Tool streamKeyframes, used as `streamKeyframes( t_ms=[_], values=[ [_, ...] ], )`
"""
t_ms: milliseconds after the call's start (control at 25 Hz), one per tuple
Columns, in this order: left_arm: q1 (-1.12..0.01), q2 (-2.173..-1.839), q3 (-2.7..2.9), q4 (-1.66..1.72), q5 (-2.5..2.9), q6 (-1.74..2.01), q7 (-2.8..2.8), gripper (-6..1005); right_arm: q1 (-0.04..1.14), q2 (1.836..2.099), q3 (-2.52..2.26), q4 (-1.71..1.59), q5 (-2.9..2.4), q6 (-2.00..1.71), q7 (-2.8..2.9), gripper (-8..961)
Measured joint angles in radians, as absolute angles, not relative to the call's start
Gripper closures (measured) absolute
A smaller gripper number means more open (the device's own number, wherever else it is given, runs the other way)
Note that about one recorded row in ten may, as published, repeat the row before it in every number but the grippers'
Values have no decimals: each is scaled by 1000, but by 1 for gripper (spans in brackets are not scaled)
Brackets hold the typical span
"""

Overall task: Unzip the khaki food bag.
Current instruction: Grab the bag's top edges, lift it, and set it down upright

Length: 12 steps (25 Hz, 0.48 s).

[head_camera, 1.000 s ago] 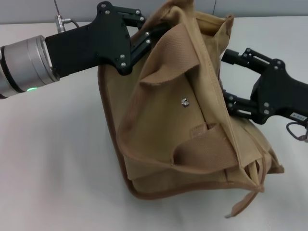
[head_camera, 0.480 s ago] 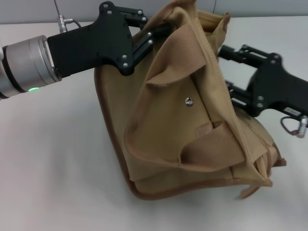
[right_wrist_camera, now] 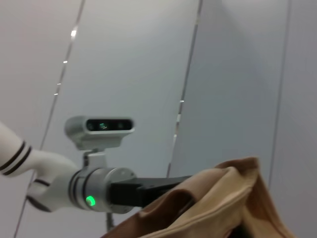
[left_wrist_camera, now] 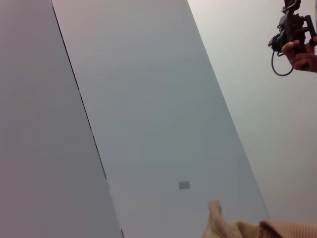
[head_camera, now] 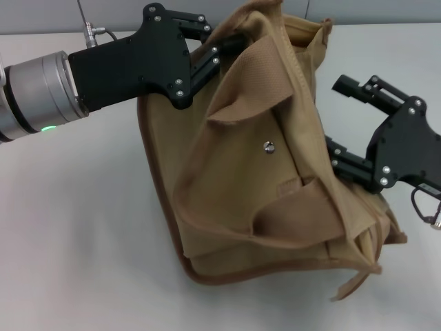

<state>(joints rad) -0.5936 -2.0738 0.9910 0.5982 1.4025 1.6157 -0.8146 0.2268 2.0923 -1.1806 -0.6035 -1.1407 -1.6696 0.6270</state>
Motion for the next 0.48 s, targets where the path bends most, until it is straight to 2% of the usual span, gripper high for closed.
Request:
streamKeyframes(
  t_ms=[40,480],
  values=[
    [-594,-2074,991,598,1402,1615,-815,902,227,2092,-1189,-603,-1139,-1666,617,211],
    [-598,-2074,999,597,1402,1612,-816,899,244,2092,-1234,-555,-1054,-1602,457,210]
  ],
)
